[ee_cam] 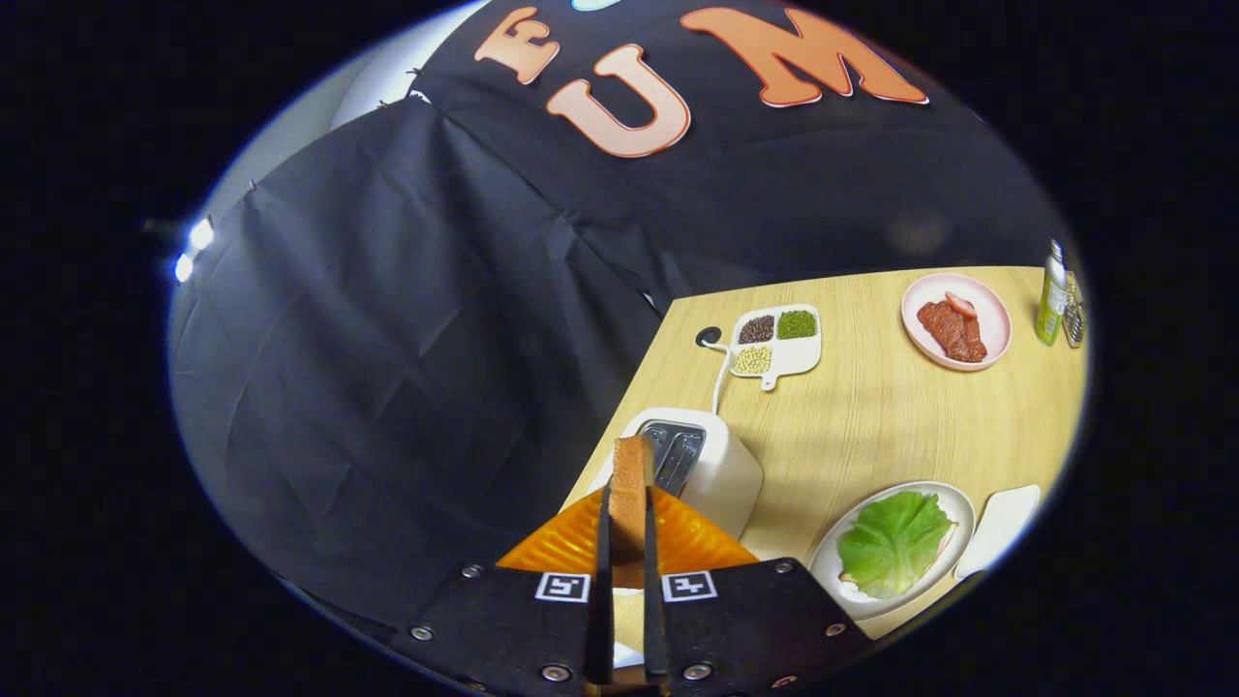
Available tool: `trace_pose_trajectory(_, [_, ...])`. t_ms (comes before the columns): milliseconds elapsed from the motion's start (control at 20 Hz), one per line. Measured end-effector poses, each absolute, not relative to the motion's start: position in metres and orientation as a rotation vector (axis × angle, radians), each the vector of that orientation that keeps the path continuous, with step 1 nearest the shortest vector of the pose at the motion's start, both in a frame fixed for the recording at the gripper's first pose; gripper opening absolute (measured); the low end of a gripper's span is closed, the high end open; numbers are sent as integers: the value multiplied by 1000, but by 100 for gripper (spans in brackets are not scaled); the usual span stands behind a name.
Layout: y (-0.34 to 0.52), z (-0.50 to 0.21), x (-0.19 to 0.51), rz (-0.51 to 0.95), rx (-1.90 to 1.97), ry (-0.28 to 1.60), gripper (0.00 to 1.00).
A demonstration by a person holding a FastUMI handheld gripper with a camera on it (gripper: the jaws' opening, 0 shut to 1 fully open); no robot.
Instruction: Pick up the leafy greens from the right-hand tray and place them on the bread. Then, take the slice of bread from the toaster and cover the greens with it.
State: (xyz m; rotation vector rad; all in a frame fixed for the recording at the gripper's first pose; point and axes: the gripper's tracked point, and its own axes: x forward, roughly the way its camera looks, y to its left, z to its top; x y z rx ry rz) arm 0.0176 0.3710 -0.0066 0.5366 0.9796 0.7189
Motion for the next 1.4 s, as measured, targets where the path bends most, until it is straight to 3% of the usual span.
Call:
trace_pose_trajectory(650, [273, -43, 3, 624, 597, 947, 13])
trace_pose_trajectory(1400, [218, -149, -3, 487, 718, 1039, 13])
